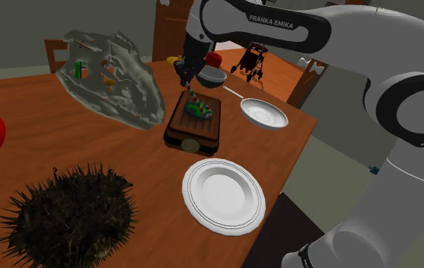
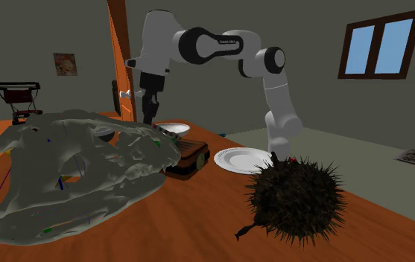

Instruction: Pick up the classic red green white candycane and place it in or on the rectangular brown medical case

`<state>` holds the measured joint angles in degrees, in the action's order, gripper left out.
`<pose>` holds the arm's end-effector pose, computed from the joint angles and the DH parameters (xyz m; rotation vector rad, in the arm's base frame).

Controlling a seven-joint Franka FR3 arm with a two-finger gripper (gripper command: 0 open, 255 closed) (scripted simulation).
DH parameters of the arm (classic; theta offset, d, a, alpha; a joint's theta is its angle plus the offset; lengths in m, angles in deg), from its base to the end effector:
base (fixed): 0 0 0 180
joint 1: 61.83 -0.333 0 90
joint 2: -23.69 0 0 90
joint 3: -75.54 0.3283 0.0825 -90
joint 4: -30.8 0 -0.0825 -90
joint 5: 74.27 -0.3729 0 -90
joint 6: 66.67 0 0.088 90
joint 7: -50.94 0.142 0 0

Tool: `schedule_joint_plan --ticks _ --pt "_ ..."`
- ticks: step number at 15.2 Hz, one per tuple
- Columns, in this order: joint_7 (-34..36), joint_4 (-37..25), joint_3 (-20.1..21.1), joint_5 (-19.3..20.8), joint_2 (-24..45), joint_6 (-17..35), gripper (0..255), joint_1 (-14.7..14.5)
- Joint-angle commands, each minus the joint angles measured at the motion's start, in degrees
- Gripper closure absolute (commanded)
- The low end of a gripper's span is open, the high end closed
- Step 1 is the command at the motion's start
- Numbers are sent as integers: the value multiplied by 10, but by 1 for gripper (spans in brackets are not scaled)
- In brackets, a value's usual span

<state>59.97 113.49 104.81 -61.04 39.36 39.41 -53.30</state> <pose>0.6287 0.1691 0.5448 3.0597 0.3416 0.2903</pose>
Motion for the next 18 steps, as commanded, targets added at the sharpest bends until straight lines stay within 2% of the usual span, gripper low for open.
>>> schedule_joint_plan --ticks 1,9,16,17,18 --pt "2 19 0 0 -2 17 255 2" --pt "9 81 -3 3 -3 78 255 7" --pt "9 81 -3 3 -3 78 255 7" --pt "9 81 -3 3 -3 78 0 7" --pt "9 81 -3 3 -3 78 0 7"
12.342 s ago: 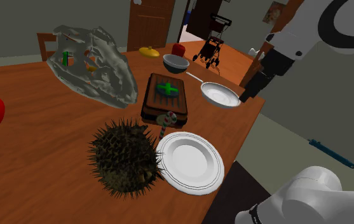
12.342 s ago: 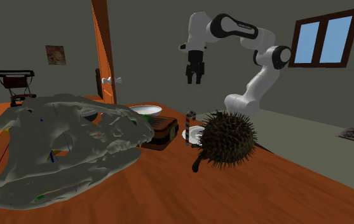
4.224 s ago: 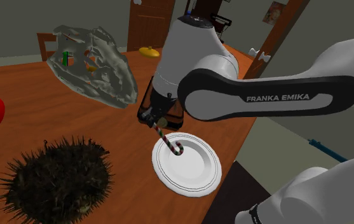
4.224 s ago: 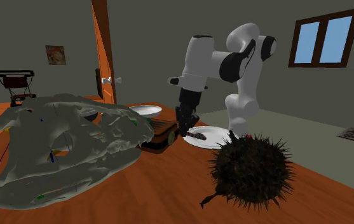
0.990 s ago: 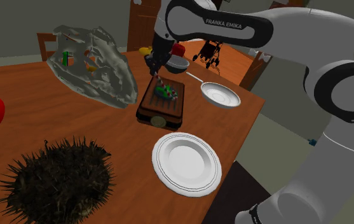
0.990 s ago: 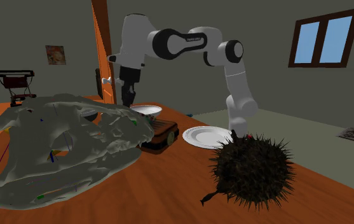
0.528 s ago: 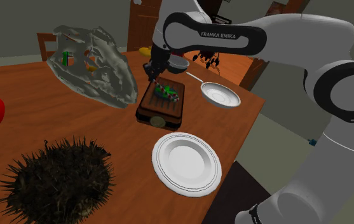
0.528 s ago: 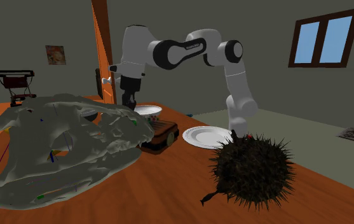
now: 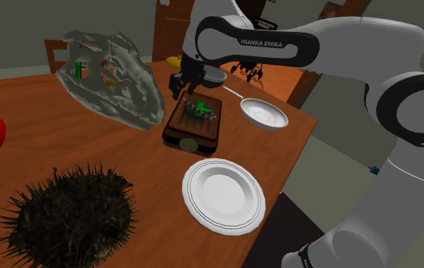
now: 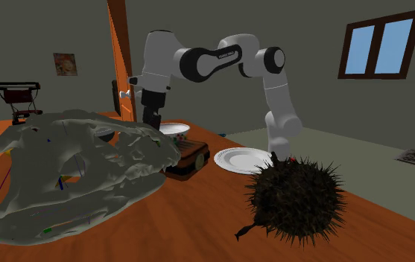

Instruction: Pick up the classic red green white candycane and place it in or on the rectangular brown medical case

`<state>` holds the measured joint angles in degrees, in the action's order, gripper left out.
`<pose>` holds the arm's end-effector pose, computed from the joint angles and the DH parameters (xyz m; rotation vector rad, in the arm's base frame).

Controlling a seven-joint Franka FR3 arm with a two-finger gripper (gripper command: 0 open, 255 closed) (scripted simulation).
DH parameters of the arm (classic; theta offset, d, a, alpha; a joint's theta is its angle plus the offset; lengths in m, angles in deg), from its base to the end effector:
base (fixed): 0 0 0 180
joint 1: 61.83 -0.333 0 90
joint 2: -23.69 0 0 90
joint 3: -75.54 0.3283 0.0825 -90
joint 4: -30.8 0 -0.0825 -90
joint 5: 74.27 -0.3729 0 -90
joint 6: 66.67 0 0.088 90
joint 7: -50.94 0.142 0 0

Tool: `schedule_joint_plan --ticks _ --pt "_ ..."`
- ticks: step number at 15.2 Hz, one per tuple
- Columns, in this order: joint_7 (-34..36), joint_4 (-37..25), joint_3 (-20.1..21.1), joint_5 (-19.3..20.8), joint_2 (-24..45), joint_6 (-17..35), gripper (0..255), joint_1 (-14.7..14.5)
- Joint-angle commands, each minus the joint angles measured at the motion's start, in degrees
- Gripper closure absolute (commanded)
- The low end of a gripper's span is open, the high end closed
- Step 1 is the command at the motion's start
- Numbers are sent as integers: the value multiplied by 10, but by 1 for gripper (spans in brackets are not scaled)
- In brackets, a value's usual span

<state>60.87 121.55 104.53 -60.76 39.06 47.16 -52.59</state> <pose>0.6287 0.1694 0.4939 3.0596 0.3416 0.2912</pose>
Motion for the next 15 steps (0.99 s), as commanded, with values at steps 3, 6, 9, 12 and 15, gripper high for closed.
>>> schedule_joint_plan --ticks 3,6,9,12,15 --pt "0 0 0 0 0 0 0 0" --pt "-5 -24 3 -7 -11 -33 0 0" --pt "-8 -49 5 -12 -18 -64 0 -2" --pt "-8 -49 5 -12 -18 -64 0 -2" --pt "-8 -49 5 -12 -18 -64 0 -2"
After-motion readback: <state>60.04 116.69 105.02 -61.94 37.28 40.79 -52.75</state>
